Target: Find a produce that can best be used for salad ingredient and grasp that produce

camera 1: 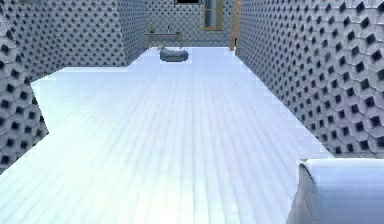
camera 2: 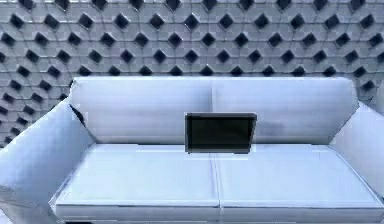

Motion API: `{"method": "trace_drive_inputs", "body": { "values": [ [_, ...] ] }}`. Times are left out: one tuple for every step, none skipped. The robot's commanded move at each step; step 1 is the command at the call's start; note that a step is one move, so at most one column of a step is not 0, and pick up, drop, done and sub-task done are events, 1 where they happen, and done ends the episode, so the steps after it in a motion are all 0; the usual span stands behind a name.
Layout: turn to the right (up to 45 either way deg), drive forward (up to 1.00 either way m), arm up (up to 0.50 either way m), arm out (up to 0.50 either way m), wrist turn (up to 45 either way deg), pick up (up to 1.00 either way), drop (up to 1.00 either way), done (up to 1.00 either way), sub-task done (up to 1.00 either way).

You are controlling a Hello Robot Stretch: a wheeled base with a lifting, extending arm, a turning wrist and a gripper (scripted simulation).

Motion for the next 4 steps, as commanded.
{"method": "trace_drive_inputs", "body": {
  "values": [
    [0.0, 1.0, 0.0, 0.0, 0.0, 0.0, 0.0, 0.0, 0.0],
    [6.0, 0.0, 0.0, 0.0, 0.0, 0.0, 0.0, 0.0, 0.0],
    [0.0, 0.15, 0.0, 0.0, 0.0, 0.0, 0.0, 0.0, 0.0],
    [42.0, 0.0, 0.0, 0.0, 0.0, 0.0, 0.0, 0.0, 0.0]
  ]
}}
